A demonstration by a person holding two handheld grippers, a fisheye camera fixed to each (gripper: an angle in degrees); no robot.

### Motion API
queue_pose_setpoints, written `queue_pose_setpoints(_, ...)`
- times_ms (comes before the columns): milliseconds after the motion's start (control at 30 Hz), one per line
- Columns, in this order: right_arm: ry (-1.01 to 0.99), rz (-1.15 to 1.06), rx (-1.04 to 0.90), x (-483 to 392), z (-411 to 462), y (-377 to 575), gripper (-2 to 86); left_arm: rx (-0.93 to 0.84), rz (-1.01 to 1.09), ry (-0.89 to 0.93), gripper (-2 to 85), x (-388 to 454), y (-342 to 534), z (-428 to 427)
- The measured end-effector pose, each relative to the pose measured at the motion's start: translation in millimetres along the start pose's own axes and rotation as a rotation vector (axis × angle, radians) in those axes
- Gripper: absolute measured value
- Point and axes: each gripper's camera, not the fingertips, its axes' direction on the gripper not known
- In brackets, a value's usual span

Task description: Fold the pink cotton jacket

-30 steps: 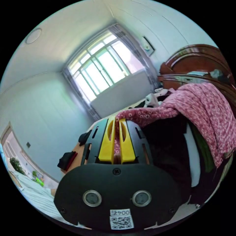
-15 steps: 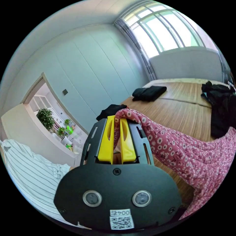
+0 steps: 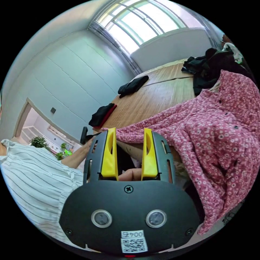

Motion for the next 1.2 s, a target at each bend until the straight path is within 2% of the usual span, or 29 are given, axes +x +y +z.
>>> queue_pose_setpoints(100, 0.242, -0.004, 0.045, 31, -47, 8, 15.7, 0.042, 0.027, -0.175, 0.8, 11, 2, -13)
queue_pose_setpoints(200, 0.396, 0.051, 0.04, 65, -85, 9, 16.0, 0.114, -0.017, -0.365, 1.9, 6, 9, -31)
queue_pose_setpoints(233, 0.413, 0.055, 0.049, 69, -93, 9, 16.0, 0.115, -0.025, -0.364, 2.1, 3, 10, -32)
queue_pose_setpoints(367, 0.493, 0.094, 0.093, 95, -121, 7, 16.3, 0.058, 0.118, -0.116, 5.1, 24, 18, -19)
queue_pose_setpoints(533, 0.639, -0.085, -0.027, 125, -122, -47, 18.5, -0.019, 0.47, 0.096, 12.7, 132, 17, 43)
queue_pose_setpoints(600, 0.66, -0.155, -0.111, 149, -125, -93, 19.6, -0.138, 0.61, 0.141, 15.9, 192, 12, 85)
queue_pose_setpoints(733, 0.717, -0.233, -0.189, 180, -124, -162, 21.1, -0.304, 0.757, 0.136, 18.6, 260, 12, 149)
queue_pose_setpoints(800, 0.748, -0.255, -0.297, 204, -113, -199, 22.4, -0.375, 0.781, 0.168, 19.6, 283, 14, 179)
queue_pose_setpoints(900, 0.762, -0.26, -0.443, 230, -97, -234, 23.1, -0.423, 0.823, 0.125, 20.3, 303, 21, 208)
queue_pose_setpoints(1033, 0.758, -0.244, -0.536, 253, -80, -254, 22.7, -0.451, 0.863, 0.109, 19.6, 322, 30, 229)
queue_pose_setpoints(1133, 0.724, -0.188, -0.601, 271, -69, -248, 19.9, -0.514, 0.863, 0.127, 18.5, 335, 42, 251)
queue_pose_setpoints(1200, 0.696, -0.125, -0.529, 275, -79, -235, 14.8, -0.531, 0.882, 0.094, 17.2, 344, 61, 262)
